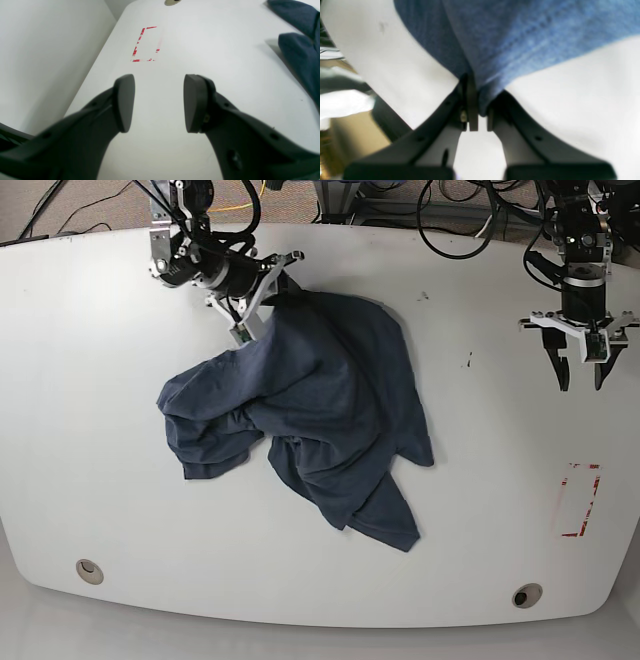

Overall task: Layout the t-shirt on the table in an organized manner, then fold the t-shirt properly
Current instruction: 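Drag the held t-shirt edge away from the shirt with the right gripper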

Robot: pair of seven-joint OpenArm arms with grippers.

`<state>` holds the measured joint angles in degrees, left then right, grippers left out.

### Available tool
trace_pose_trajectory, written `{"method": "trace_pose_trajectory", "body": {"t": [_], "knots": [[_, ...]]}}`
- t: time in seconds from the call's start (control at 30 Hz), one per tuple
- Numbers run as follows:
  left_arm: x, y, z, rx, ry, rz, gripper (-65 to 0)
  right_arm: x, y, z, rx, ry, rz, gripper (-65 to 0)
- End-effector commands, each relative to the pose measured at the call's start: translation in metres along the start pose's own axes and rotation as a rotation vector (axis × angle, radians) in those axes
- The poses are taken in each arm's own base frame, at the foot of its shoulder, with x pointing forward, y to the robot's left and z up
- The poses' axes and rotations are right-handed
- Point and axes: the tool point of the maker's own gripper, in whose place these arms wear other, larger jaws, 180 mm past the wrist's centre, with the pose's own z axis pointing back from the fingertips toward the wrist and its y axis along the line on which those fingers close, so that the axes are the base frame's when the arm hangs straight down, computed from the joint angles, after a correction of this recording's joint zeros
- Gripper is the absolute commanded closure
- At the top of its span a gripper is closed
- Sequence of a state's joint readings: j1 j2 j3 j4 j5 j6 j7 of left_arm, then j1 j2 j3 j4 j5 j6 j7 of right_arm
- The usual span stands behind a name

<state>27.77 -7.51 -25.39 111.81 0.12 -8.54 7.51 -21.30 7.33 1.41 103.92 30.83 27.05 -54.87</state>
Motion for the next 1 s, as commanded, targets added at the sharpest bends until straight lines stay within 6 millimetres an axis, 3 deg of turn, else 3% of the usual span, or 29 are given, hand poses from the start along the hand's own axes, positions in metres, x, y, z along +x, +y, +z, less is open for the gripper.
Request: {"method": "trace_pose_trajectory", "body": {"t": [0.0, 0.37, 0.57, 0.73, 0.97], "knots": [[0.014, 0.004, 0.000, 0.009, -0.051, -0.009, -29.2, -0.002, -0.007, 0.020, -0.035, -0.018, 0.011, 0.0], [0.012, -0.021, -0.001, -0.058, -0.044, 0.006, -29.2, -0.040, -0.060, 0.084, -0.225, 0.102, 0.034, 0.0], [0.001, -0.042, -0.003, -0.110, 0.025, 0.015, -29.2, -0.044, -0.088, 0.111, -0.314, 0.120, 0.036, 0.0], [-0.002, -0.064, -0.009, -0.159, 0.073, 0.032, -29.3, -0.039, -0.102, 0.123, -0.361, 0.110, 0.039, 0.0], [-0.007, -0.104, -0.015, -0.260, 0.144, 0.038, -29.3, -0.034, -0.104, 0.123, -0.366, 0.098, 0.045, 0.0]]}}
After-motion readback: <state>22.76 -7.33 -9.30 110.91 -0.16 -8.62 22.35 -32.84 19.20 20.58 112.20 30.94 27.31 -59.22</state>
